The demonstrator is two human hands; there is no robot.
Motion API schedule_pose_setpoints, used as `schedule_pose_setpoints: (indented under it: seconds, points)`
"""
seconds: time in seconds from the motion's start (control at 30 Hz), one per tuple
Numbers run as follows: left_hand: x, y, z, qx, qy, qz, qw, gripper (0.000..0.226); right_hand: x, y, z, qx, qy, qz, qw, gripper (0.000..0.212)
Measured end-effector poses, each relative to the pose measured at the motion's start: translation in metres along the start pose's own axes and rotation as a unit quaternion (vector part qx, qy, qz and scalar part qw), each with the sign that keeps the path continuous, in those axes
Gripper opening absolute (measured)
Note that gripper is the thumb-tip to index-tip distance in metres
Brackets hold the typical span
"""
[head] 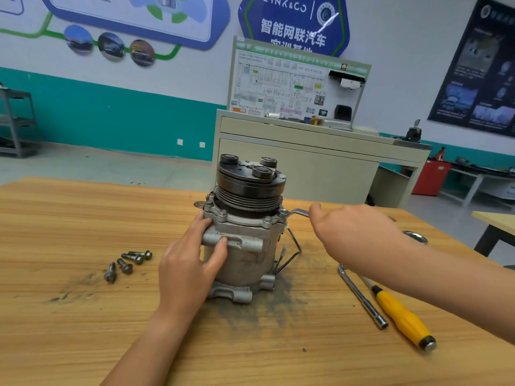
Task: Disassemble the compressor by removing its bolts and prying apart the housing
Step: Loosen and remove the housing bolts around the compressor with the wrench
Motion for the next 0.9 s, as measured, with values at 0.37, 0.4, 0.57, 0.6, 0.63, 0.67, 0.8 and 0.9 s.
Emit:
schedule_pose_setpoints:
  seconds: [0.37,0.4,0.57,0.6,0.63,0.67,0.8,0.9]
  points:
    - [-0.001,0.001,0.000,-0.007,-0.026,-0.011,1.000,0.041,0.026,0.037,0.050,0.067,-0.048,0.070,0.994,0.025]
    - [-0.001,0.002,0.000,-0.010,-0.024,-0.009,1.000,0.041,0.020,0.040,0.058,0.085,-0.044,0.089,0.991,0.028]
    - [-0.002,0.001,0.000,-0.016,-0.030,-0.011,0.999,0.042,0.009,0.037,0.070,0.204,-0.011,0.166,0.965,0.025]
    - [-0.001,0.002,0.000,-0.016,-0.032,-0.013,0.999,0.042,0.014,0.033,0.065,0.226,0.017,0.189,0.955,0.021]
    - [-0.001,0.002,0.001,-0.016,-0.033,-0.015,0.999,0.042,0.022,0.028,0.058,0.252,0.055,0.228,0.939,0.017]
    - [0.000,0.001,0.001,-0.016,-0.031,-0.016,0.999,0.042,0.031,0.024,0.048,0.269,0.100,0.279,0.917,0.015]
    - [-0.001,0.001,0.000,-0.012,-0.031,-0.021,0.999,0.041,0.041,0.027,0.013,0.193,0.182,0.387,0.883,0.026]
    - [-0.003,0.002,-0.001,-0.009,-0.033,-0.027,0.999,0.038,0.025,0.037,-0.013,0.092,0.148,0.343,0.923,0.031]
Point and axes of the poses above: each hand's wrist, its own z-axis towards the middle knuckle, its own y-axis out of the palm, x = y × z, the point moved 7 cm from there along z, towards the middle knuckle, and after that the axes turned 11 degrees about x, right-handed, at the moved point
